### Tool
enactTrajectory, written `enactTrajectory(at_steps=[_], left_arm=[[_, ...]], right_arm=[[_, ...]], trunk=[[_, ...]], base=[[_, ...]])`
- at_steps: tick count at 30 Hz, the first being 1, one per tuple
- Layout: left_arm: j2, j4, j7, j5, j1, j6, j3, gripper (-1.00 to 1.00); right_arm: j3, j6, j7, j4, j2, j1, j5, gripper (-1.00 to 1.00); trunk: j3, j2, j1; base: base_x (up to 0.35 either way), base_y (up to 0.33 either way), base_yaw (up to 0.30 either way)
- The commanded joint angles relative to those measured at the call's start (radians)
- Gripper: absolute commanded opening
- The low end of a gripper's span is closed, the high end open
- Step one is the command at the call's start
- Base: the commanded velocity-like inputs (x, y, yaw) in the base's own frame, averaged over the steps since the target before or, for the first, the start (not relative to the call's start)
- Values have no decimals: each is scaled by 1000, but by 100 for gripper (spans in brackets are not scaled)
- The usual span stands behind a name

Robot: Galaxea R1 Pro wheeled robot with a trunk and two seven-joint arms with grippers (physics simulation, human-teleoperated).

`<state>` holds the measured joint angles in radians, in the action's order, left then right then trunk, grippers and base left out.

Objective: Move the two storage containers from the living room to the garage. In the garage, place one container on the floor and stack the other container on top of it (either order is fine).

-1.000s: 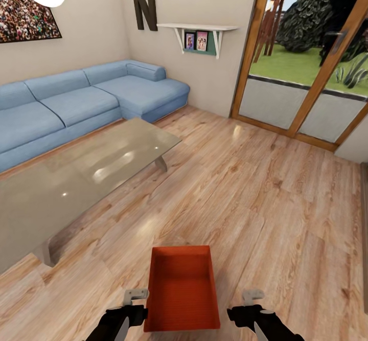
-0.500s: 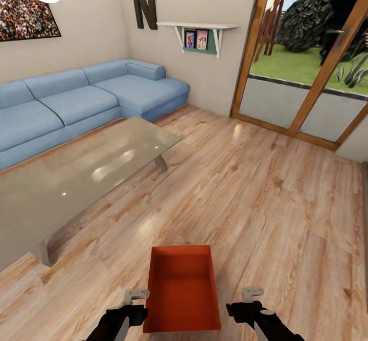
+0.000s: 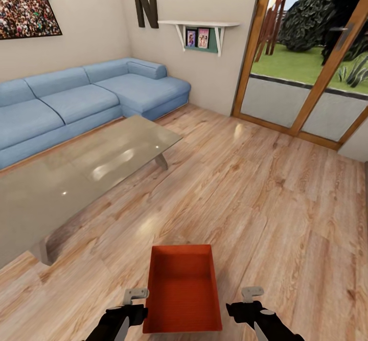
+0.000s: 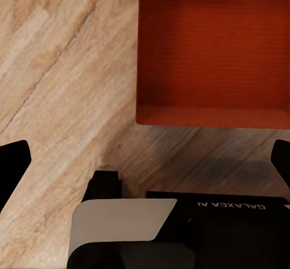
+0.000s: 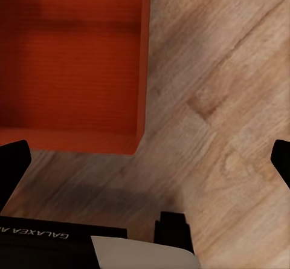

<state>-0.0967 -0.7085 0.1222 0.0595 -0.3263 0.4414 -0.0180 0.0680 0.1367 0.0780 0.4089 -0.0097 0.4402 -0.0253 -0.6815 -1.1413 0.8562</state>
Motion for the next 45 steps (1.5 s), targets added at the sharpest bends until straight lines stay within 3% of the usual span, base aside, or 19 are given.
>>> enactTrajectory(at_steps=[1, 11, 17, 24, 35, 45], left_arm=[[0, -2, 7, 6, 0, 5, -2, 100], [1, -2, 8, 8, 0, 1, -2, 100], [2, -5, 6, 7, 0, -4, -3, 100], [10, -105, -1, 4, 0, -2, -5, 100], [7, -141, -7, 9, 0, 0, -3, 100], [2, -141, -10, 10, 0, 4, -4, 100]], right_arm=[[6, 6, 0, 2, -1, 0, -4, 100], [-3, -2, -1, 17, -2, 0, -4, 100], [-4, -20, -1, 30, -1, 0, -4, 100], [-4, -21, -2, 77, -1, 0, -4, 100], [-2, -15, -1, 108, -3, 0, -6, 100], [1, -11, -1, 108, -2, 0, -6, 100]], trunk=[[-4, -8, 4], [-35, -78, 42], [-35, -78, 42], [-35, -78, 42], [-35, -78, 42], [-67, -148, 81]], base=[[0, 0, 0], [0, 0, 0], [0, 0, 0], [0, 0, 0], [0, 0, 0], [0, 0, 0]])
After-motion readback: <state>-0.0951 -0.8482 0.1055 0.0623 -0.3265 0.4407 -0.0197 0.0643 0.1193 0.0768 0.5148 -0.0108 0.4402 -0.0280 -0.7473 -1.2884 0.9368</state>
